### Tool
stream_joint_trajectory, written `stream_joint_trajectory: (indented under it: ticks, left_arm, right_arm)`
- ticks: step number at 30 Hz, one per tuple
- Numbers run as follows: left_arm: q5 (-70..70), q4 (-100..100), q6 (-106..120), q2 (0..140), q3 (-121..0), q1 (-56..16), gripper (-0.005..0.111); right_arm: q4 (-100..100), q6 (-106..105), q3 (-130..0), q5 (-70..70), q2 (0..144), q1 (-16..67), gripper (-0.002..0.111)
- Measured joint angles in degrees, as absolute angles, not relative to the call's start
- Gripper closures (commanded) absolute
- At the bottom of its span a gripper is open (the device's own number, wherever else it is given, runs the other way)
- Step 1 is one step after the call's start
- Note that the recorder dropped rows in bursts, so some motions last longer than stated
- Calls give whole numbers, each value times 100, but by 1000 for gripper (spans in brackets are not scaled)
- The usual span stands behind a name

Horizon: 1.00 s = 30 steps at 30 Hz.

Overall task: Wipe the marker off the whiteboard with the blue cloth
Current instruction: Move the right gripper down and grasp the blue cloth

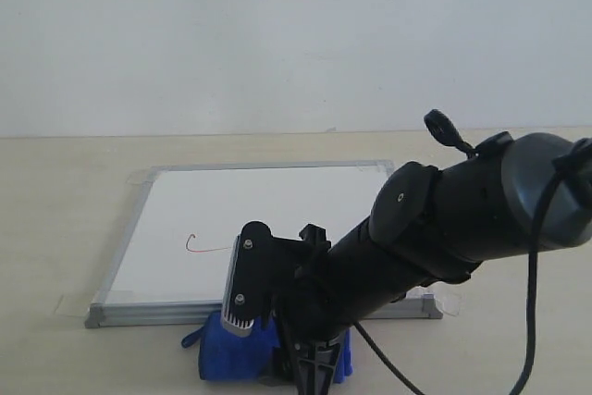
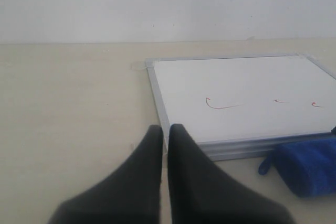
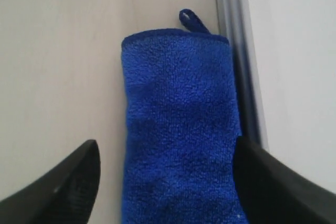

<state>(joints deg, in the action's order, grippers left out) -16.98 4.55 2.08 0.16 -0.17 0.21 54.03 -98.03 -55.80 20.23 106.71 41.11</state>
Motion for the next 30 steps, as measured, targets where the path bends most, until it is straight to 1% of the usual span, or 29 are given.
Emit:
stream_joint_trajectory:
  ticks: [19,21,22,23,28,30]
  left_arm:
    - [-1698,455,208,16,-17,21,103]
    - [-1698,455,208,16,-17,21,103]
    - [-1698,455,208,16,-17,21,103]
    - [-1698,455,208,16,-17,21,103]
    - [-1698,455,208,16,-17,21,103]
    - [-1698,455,208,16,-17,21,103]
  right_arm:
    - [5344,-9977,-5592,1479,11152,4111,41]
    - [5344,-9977,-5592,1476,11152,4111,43]
    - [5344,-9959,-5592,1476,11152,4111,48]
    - [5344,-9959,-5592,1473,11161,4111,55]
    - [5359,-9936,-5615,1378,11161,4111,109]
    - [5359,-9915,-5623,1388,11149,4111,108]
